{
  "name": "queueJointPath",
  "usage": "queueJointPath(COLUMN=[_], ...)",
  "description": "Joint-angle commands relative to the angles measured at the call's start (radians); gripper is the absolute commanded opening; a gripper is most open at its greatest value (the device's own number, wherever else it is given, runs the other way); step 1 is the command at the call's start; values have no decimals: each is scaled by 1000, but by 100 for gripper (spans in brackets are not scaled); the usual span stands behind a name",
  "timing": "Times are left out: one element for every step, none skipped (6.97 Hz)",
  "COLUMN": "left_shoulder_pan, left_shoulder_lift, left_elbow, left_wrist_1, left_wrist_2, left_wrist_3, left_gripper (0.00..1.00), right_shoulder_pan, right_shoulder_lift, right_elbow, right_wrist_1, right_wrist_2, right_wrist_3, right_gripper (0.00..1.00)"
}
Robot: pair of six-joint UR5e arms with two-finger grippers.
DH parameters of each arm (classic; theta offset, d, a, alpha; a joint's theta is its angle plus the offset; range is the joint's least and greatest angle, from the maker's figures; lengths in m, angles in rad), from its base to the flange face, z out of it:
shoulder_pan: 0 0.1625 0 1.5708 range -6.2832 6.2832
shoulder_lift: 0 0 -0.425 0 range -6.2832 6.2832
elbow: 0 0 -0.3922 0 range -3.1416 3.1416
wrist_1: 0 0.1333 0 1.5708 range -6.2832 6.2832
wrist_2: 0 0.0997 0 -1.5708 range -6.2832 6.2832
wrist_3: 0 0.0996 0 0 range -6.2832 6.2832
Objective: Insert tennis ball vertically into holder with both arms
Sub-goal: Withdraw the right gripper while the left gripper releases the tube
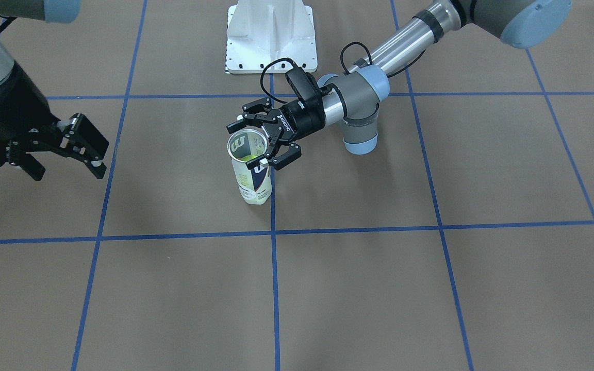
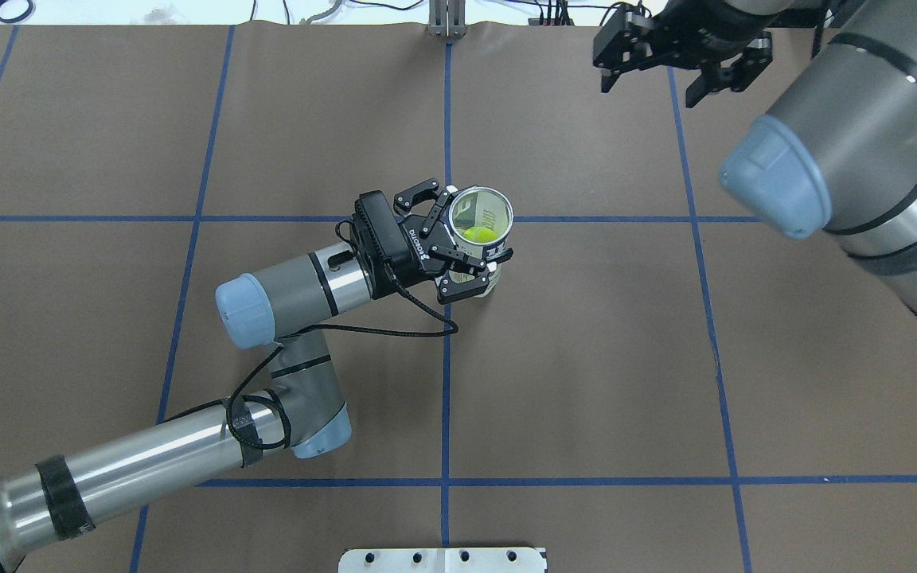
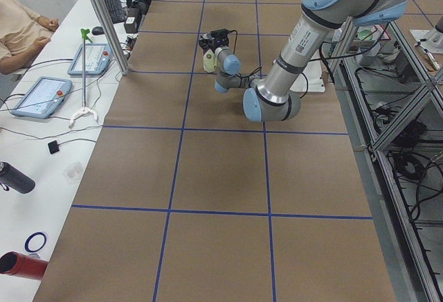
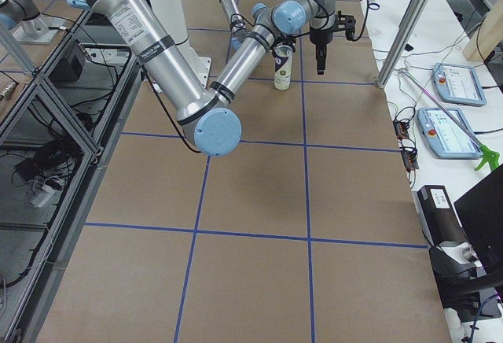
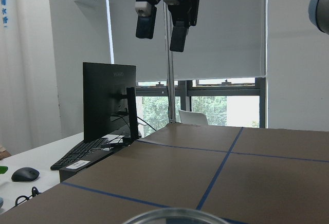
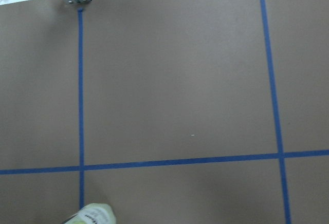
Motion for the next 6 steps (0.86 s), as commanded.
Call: queueJointPath(left_shoulder_pan=[-7,-21,-33,-56,-78,-114], left_shoulder_lift=[-3,-2,0,1,14,44], left_elbow=[-38,-42,-43,-43,-44,-46], left_wrist_1=[0,2,2,6,18,24], left_wrist_2=[0,0,0,-15,-38,-43], left_wrist_3=[-6,-9,-9,-11,-13,-14], left_gripper=[100,100,100,100,99,99], right_shoulder_pan=[53,96,156,208,261,329], right_shoulder_lift=[-15,-39,-80,-152,-220,-269], right_elbow=[-51,-86,-135,-181,-249,-304], right_wrist_1=[1,1,30,109,195,237], right_wrist_2=[7,19,47,57,79,117], right_wrist_3=[-103,-190,-305,-399,-507,-593], right_gripper=[100,100,100,100,100,100])
